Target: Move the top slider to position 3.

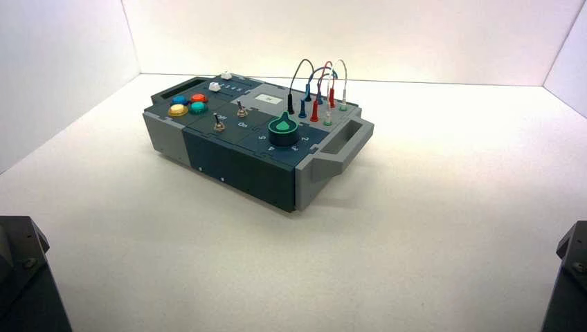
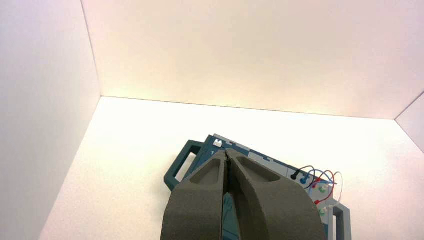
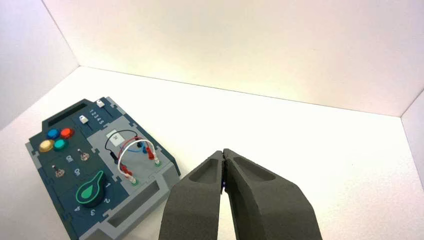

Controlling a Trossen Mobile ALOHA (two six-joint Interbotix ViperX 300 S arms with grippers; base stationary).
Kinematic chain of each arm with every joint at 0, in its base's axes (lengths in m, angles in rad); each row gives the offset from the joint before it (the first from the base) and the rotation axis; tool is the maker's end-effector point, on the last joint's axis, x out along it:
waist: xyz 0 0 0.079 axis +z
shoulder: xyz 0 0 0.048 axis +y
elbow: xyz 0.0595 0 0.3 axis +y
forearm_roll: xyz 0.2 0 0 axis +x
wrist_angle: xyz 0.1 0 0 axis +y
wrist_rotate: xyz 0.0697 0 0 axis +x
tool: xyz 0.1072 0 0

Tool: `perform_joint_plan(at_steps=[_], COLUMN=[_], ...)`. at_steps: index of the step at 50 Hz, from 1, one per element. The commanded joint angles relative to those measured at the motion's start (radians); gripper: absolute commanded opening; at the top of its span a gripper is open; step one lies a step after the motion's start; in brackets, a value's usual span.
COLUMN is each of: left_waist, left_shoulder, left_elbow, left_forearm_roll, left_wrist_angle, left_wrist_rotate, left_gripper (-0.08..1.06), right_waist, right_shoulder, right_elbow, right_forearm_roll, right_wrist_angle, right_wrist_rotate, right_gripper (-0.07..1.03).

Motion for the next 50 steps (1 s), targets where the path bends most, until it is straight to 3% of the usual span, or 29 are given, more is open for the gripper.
perform_joint_plan(at_steps=[1,21,24,32,50], left_waist=[-0.003,-0.003,-0.005,-0.006,-0.044], left_shoulder=[0.023,0.098,0.218,0.405,0.788], left_elbow=[-0.017,-0.028,-0.063,-0.133,-0.325], left_forearm_roll=[-0.002,-0.002,0.0,0.003,0.005], left_wrist_angle=[-0.006,-0.051,-0.083,-0.135,-0.138], left_wrist_rotate=[-0.002,0.0,0.008,0.017,0.046], left_gripper=[-0.03,-0.03,-0.03,-0.03,-0.03], right_waist=[0.0,0.0,0.0,0.0,0.0], right_shoulder=[0.018,0.043,0.051,0.058,0.067], right_elbow=[-0.014,-0.012,-0.012,-0.011,-0.012], right_forearm_roll=[0.005,0.014,0.017,0.018,0.017], right_wrist_angle=[-0.006,-0.006,-0.006,-0.009,-0.014], right_wrist_rotate=[0.003,0.003,0.003,0.003,0.002], right_gripper=[-0.02,-0.02,-0.02,-0.02,-0.02])
